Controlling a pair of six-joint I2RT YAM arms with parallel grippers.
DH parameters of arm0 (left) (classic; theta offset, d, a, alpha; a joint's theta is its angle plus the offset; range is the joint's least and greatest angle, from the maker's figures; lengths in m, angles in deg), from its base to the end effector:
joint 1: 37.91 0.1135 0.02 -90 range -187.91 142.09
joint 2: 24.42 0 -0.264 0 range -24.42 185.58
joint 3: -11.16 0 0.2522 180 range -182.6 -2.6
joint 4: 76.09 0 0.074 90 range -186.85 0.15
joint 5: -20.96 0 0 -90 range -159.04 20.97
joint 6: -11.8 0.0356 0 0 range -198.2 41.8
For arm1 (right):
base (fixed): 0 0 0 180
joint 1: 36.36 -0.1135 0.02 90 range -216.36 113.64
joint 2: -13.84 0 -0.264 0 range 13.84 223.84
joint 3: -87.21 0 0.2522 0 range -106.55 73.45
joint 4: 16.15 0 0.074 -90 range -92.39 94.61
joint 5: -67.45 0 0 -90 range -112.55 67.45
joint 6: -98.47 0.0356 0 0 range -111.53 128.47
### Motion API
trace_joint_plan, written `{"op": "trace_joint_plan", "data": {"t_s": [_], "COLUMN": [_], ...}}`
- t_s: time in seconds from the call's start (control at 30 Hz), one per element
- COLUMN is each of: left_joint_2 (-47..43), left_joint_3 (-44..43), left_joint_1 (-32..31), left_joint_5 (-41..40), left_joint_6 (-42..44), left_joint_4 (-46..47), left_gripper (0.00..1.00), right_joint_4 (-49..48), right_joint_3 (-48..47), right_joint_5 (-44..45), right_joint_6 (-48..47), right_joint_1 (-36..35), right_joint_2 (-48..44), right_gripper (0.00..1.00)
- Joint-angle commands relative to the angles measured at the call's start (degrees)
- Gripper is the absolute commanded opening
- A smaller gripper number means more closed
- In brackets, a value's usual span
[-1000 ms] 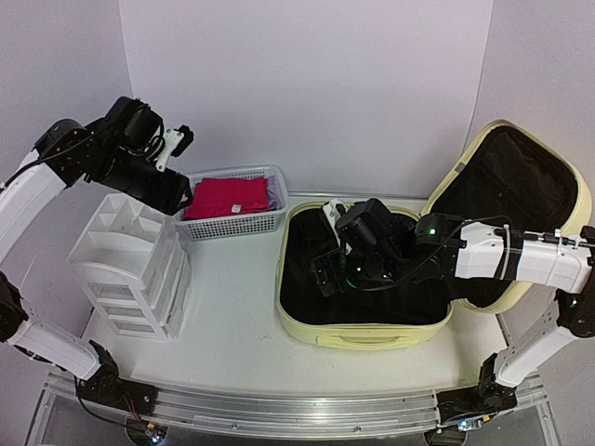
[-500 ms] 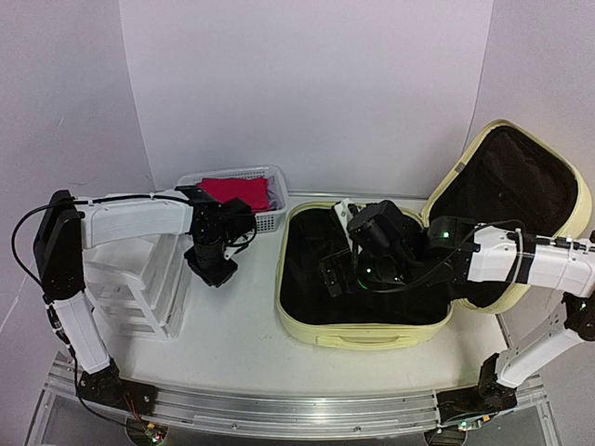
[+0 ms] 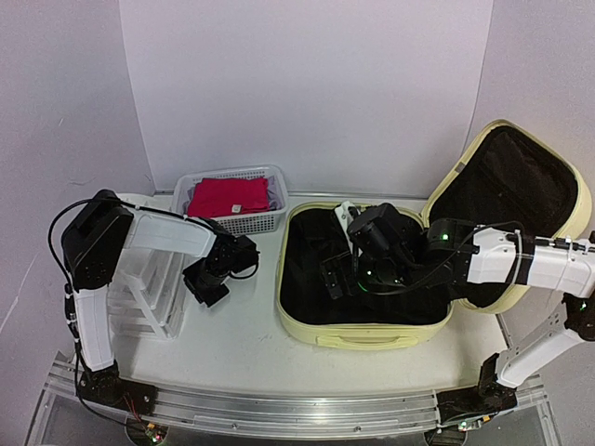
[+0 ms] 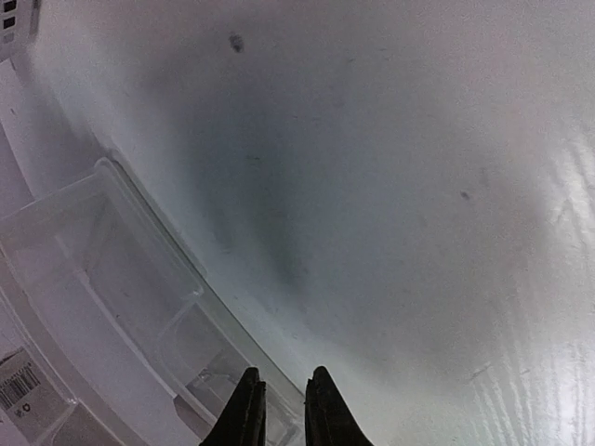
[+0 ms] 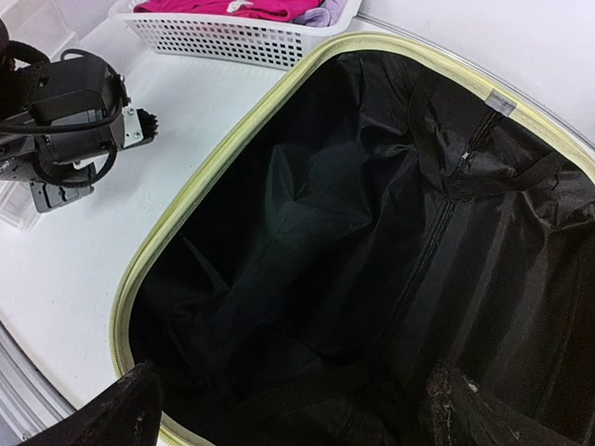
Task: Open, take out, and arrange the luggage
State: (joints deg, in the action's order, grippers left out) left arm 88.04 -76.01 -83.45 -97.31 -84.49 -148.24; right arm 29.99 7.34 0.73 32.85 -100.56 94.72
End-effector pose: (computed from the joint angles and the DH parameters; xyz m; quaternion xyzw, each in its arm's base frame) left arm 0.2468 -0.2275 0.1453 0.3399 0.9061 0.2467 0.0499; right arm 0.1445 0.2666 0.2915 -0.2412 0.8824 0.1154 0.3872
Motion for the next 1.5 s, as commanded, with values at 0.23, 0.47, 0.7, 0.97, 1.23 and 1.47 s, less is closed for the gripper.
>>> {"op": "trace_joint_plan", "data": {"t_s": [0.23, 0.47, 0.7, 0.97, 1.23, 1.47], "left_joint_2": [0.38, -0.95, -16.17, -39.14, -60.12, -65.08], "left_joint_3": [0.59, 0.24, -6.23, -19.76, -15.51, -16.74], "left_joint_1": [3.77, 4.01, 0.08, 0.02, 0.10, 0.10], "left_joint_5": [-7.04, -8.16, 14.33, 26.62, 14.69, 9.53], "left_joint_6": [-4.75, -6.02, -1.76, 4.04, 14.15, 17.61], "left_joint_4": [-3.83, -6.25, -3.29, 11.95, 30.35, 32.55], "left_gripper": [0.19, 0.24, 0.53, 0.76, 0.99, 0.99], "right_joint_4": [-1.18, -1.09, 1.47, 11.76, 15.93, 16.32], "right_joint_3": [-0.29, 1.03, 0.24, -4.26, -13.94, -22.46], "right_joint_5": [1.05, 2.06, 7.00, 22.12, 11.84, 11.51], "right_joint_6": [0.48, 0.55, -3.31, -8.37, -23.40, -32.25], "right_joint_1": [0.10, 0.10, 0.13, 0.34, 0.29, 0.26], "right_joint_2": [-1.99, -3.89, -4.97, -13.03, -28.09, -27.75], "right_gripper": [0.98, 0.98, 0.98, 0.98, 0.98, 0.98]}}
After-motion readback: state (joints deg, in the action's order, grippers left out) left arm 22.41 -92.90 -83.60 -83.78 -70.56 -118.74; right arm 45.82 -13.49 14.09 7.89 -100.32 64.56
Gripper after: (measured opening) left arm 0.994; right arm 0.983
